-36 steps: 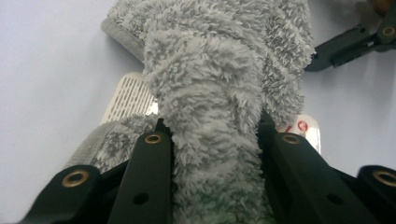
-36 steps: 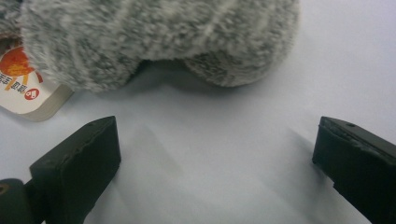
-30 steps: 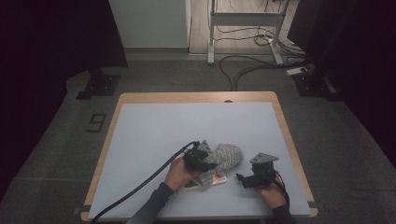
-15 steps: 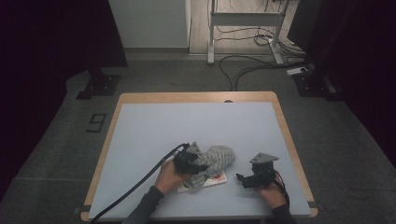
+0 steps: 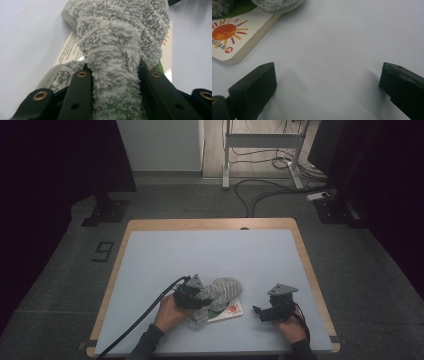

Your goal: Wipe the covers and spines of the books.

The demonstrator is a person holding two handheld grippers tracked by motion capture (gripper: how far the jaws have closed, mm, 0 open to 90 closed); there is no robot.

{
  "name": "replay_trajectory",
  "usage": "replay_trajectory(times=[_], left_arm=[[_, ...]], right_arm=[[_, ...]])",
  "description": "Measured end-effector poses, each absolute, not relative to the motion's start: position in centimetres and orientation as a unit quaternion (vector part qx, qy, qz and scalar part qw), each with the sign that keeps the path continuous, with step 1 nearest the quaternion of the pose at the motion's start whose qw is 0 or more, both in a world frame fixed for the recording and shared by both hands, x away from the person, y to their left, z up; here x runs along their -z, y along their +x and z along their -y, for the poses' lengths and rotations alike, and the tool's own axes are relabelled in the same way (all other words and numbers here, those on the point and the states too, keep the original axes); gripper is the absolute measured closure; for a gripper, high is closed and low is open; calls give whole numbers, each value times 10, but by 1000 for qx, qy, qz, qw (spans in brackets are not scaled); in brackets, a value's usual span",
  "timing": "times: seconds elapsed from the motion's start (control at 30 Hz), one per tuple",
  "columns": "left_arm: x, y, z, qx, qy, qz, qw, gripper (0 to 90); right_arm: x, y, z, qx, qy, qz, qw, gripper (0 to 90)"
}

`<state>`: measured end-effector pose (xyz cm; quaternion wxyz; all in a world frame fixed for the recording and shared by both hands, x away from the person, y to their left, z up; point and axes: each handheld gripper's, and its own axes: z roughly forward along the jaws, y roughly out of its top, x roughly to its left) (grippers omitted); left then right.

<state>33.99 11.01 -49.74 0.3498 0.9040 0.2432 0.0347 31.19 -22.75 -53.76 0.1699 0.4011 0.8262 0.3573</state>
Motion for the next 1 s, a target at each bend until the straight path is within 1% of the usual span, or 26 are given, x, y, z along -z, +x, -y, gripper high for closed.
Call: replay_trajectory(times=[0.7, 1.0], left_arm=[[494, 328, -153, -38, 900, -265, 345, 692], [495, 321, -157, -43, 897, -268, 349, 692]], right_arm=[[538, 312, 228, -357, 401, -826, 170, 7], [538, 312, 227, -357, 401, -826, 170, 7]])
